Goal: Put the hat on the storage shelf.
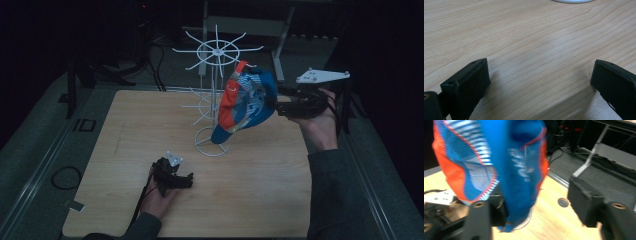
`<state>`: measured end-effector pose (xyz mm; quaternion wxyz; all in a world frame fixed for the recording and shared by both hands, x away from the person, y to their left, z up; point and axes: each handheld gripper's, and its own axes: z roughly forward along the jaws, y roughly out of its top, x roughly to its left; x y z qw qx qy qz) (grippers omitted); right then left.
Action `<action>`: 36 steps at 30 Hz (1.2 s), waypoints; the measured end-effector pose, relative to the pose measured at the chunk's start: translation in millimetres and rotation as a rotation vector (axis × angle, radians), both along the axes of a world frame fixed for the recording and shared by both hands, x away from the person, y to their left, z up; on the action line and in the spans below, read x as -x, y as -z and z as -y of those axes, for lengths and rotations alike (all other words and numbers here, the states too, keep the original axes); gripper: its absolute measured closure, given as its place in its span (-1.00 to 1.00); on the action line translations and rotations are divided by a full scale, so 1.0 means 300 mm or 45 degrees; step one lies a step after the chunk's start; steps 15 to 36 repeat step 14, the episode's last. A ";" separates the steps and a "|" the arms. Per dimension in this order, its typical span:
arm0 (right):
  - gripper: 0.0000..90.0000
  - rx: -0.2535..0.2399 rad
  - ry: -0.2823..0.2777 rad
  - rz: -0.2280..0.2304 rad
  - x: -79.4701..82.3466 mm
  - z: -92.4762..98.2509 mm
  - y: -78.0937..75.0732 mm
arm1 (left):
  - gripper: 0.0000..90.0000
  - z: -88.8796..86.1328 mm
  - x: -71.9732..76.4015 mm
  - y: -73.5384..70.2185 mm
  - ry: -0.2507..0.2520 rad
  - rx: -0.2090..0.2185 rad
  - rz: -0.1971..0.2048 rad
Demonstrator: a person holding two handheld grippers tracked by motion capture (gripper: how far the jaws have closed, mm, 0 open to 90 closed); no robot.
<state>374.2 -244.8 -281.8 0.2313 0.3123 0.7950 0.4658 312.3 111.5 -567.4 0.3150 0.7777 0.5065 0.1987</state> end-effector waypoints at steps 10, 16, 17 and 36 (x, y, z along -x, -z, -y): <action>-0.70 -0.031 -0.011 -0.023 0.037 0.013 0.047 | -0.94 0.000 0.000 0.000 -0.001 0.001 0.001; -0.73 -0.053 -0.028 -0.031 0.053 0.019 0.060 | -0.94 0.000 0.000 0.000 0.001 0.000 0.000; -0.73 -0.053 -0.028 -0.031 0.053 0.019 0.060 | -0.94 0.000 0.000 0.000 0.001 0.000 0.000; -0.73 -0.053 -0.028 -0.031 0.053 0.019 0.060 | -0.94 0.000 0.000 0.000 0.001 0.000 0.000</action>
